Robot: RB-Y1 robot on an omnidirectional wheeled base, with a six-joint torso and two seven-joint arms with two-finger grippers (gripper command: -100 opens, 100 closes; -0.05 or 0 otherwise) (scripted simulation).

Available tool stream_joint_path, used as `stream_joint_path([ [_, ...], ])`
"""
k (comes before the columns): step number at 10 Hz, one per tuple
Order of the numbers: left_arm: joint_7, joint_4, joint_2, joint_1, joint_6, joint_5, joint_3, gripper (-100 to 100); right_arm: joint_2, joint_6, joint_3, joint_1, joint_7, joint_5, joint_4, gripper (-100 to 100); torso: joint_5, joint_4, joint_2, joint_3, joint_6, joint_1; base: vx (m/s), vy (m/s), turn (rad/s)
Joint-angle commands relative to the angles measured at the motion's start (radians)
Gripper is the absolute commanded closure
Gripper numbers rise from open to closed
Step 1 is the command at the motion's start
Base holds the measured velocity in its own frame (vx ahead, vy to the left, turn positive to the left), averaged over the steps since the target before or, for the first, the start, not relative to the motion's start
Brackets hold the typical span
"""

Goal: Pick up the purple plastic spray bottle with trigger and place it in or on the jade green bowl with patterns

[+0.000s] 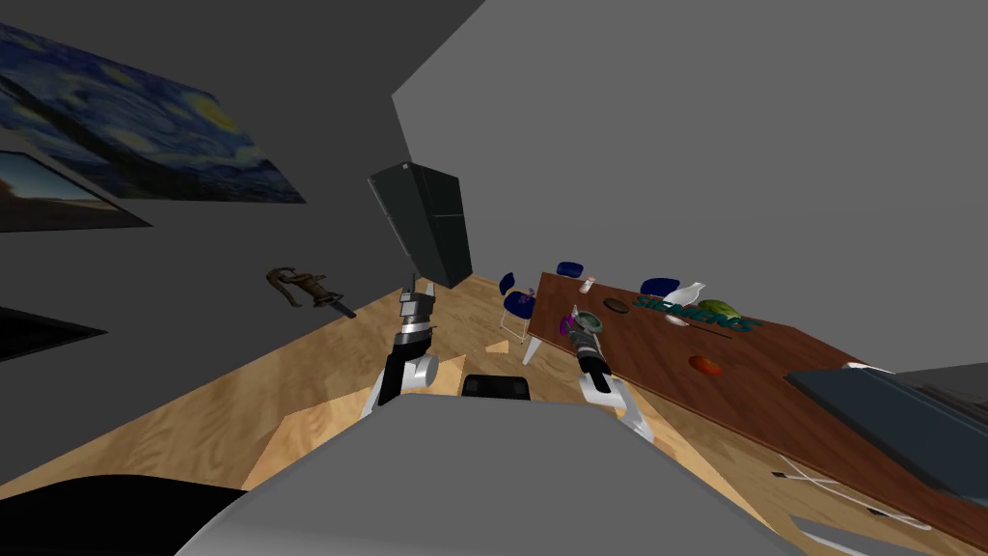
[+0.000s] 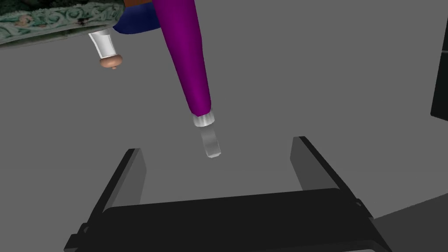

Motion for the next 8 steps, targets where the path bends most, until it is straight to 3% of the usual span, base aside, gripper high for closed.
stream_joint_path([
  [1, 0.000, 0.000, 0.000, 0.000, 0.000, 0.000, 0.000, 0, 0.006, -0.014, -0.029, -0.017, 0.029, 0.027, 0.050, -100, 0.000, 0.000, 0.000, 0.000, 0.000, 0.000, 0.090, 0.027, -0.088],
  [2, 0.000, 0.000, 0.000, 0.000, 0.000, 0.000, 0.000, 0, 0.006, -0.014, -0.029, -0.017, 0.029, 0.027, 0.052, -100, 0.000, 0.000, -0.001, 0.000, 0.000, -0.001, 0.057, 0.029, -0.036],
  [8, 0.000, 0.000, 0.000, 0.000, 0.000, 0.000, 0.000, 0, 0.030, -0.064, -0.123, -0.068, 0.105, 0.112, 0.187, -100, 0.000, 0.000, -0.001, -0.001, 0.000, -0.001, 0.089, 0.036, -0.071],
])
